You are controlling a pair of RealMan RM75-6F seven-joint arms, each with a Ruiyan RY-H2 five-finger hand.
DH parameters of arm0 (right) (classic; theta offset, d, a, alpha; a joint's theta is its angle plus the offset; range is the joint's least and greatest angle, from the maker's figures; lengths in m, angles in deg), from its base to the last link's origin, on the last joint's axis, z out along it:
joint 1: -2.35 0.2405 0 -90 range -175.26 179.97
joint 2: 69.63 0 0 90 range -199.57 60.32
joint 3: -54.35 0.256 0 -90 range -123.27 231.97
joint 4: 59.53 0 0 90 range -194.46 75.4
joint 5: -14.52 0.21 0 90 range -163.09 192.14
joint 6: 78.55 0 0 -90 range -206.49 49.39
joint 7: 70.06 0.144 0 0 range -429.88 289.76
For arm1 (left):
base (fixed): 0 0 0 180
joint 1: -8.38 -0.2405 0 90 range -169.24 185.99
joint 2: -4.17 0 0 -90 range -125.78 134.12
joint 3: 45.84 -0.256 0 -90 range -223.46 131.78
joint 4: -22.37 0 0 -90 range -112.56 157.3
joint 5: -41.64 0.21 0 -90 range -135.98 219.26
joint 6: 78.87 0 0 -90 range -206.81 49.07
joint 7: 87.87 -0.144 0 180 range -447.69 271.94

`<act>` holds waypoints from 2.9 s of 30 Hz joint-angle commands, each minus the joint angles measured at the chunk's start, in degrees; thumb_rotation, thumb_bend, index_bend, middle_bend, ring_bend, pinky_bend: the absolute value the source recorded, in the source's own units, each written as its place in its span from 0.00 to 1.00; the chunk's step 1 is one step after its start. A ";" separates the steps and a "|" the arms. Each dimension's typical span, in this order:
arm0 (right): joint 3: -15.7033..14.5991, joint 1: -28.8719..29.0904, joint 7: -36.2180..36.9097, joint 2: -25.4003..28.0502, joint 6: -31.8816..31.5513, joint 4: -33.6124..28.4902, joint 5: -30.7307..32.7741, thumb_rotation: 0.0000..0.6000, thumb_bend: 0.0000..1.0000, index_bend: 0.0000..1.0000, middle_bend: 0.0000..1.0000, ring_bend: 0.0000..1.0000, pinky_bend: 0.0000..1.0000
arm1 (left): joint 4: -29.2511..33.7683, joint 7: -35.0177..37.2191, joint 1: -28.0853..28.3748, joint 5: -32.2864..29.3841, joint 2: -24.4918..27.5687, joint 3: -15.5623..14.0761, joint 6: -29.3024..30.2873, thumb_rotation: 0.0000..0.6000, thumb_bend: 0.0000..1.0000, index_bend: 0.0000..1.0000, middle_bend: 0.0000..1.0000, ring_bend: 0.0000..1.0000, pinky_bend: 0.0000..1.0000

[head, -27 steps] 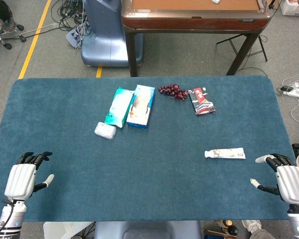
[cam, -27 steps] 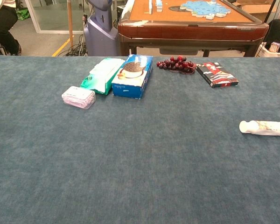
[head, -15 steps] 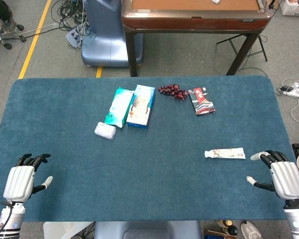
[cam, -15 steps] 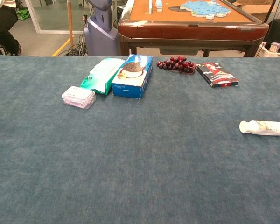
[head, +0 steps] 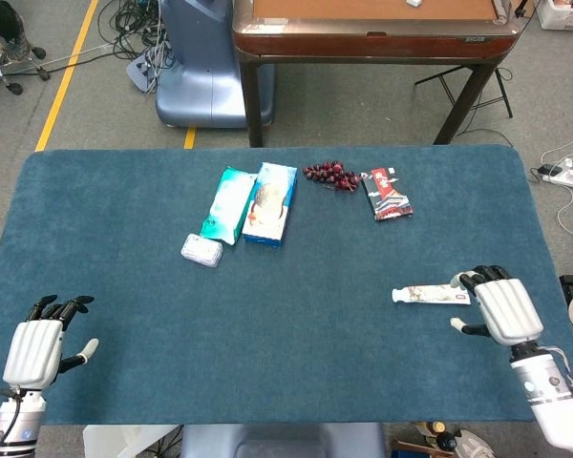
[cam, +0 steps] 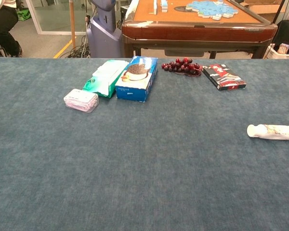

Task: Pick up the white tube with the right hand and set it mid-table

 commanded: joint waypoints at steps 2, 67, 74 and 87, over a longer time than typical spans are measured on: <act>0.91 3.78 -3.89 -3.86 4.81 3.92 3.10 1.00 0.12 0.41 0.43 0.28 0.26 | -0.04 0.37 -0.04 0.24 0.07 -0.17 -0.02 1.00 0.20 0.26 0.39 0.37 0.14; -1.71 16.15 1.88 -18.72 22.30 27.10 10.68 1.00 0.71 0.66 0.65 0.46 0.33 | 0.60 -0.26 -0.06 -0.31 0.77 -1.08 -2.04 1.00 0.20 0.26 0.39 0.37 0.14; -0.20 20.02 2.70 -15.13 27.12 21.57 11.22 1.00 0.82 0.76 0.72 0.55 0.35 | 0.87 0.58 3.38 0.87 4.25 -0.27 -6.52 1.00 0.20 0.26 0.40 0.37 0.14; 3.85 31.52 2.91 -4.75 37.38 7.73 8.05 1.00 0.87 0.79 0.74 0.59 0.36 | -1.62 6.18 13.96 5.24 9.92 2.22 -17.97 1.00 0.20 0.25 0.46 0.39 0.14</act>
